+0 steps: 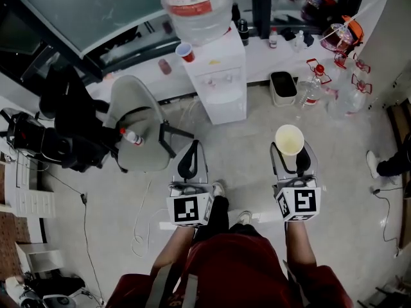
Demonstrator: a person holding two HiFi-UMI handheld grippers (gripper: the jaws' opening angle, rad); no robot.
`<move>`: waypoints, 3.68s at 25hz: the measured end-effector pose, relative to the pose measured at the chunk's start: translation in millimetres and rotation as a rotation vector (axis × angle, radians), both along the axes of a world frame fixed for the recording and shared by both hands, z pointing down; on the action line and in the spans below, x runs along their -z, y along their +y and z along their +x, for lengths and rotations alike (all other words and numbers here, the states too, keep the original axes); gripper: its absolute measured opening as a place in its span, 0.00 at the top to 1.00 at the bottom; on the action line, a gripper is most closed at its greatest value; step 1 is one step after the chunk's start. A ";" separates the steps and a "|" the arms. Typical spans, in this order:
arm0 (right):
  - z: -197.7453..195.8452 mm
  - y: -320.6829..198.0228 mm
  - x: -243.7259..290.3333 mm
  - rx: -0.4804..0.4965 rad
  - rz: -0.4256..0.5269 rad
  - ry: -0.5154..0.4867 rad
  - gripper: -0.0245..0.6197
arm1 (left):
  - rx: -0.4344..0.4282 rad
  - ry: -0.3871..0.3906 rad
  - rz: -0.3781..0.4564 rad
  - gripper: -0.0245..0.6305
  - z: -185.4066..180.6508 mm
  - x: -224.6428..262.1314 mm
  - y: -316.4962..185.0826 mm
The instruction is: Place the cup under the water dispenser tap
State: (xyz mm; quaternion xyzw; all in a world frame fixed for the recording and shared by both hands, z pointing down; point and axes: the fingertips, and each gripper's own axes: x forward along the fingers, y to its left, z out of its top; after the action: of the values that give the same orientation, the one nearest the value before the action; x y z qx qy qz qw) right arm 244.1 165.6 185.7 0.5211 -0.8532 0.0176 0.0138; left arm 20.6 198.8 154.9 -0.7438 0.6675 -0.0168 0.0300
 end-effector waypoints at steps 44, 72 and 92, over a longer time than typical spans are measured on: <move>-218.3 -246.4 -248.6 0.042 -0.285 0.212 0.53 | -0.108 0.100 -0.222 0.95 -161.2 -244.1 -261.4; -208.3 -298.2 -514.1 0.117 -0.439 0.235 0.53 | -0.064 0.131 -0.415 0.95 -121.8 -493.7 -278.0; -221.7 -419.6 -515.6 0.022 -0.200 0.197 0.53 | -0.121 0.118 -0.490 0.95 -102.8 -530.2 -274.5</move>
State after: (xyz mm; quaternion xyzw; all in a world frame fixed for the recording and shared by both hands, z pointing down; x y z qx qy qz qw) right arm 22.4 -254.0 701.3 0.5067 -0.8475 0.0513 0.1497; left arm -82.2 -75.7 685.1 -0.7670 0.5986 -0.1327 -0.1892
